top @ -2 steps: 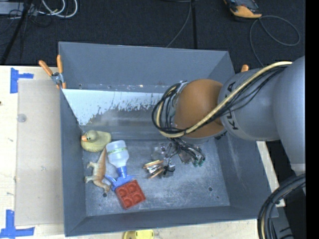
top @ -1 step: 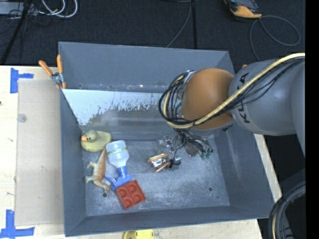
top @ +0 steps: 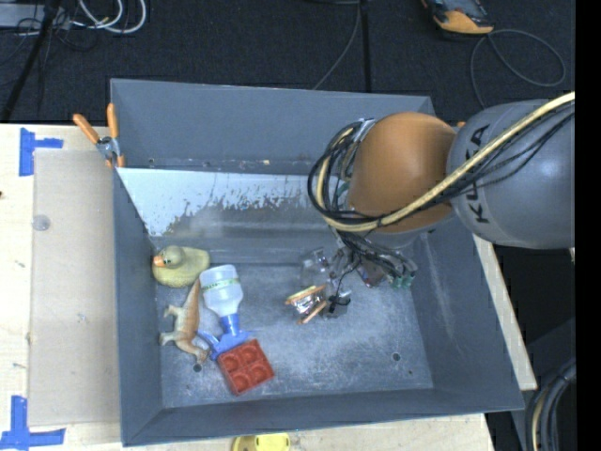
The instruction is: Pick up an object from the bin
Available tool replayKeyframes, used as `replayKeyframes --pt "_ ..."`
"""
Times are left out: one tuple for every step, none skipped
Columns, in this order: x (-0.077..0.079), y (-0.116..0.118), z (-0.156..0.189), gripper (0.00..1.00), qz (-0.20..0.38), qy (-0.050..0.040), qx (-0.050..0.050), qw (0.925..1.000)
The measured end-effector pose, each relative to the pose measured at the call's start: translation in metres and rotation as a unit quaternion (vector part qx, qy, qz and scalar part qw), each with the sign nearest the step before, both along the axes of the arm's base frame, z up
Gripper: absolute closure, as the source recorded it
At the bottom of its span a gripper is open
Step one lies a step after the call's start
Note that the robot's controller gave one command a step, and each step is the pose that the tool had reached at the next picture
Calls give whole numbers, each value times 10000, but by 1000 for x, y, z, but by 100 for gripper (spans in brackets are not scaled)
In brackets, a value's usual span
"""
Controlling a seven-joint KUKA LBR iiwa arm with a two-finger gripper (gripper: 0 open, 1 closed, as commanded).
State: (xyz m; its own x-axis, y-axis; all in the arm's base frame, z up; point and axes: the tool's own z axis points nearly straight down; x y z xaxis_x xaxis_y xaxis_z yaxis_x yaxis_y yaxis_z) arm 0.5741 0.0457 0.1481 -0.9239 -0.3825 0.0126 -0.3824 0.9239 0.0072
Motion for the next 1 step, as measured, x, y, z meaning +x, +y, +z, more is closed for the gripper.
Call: replayKeyframes --pt "1 -7 116 100 -638 -71 2 9979"
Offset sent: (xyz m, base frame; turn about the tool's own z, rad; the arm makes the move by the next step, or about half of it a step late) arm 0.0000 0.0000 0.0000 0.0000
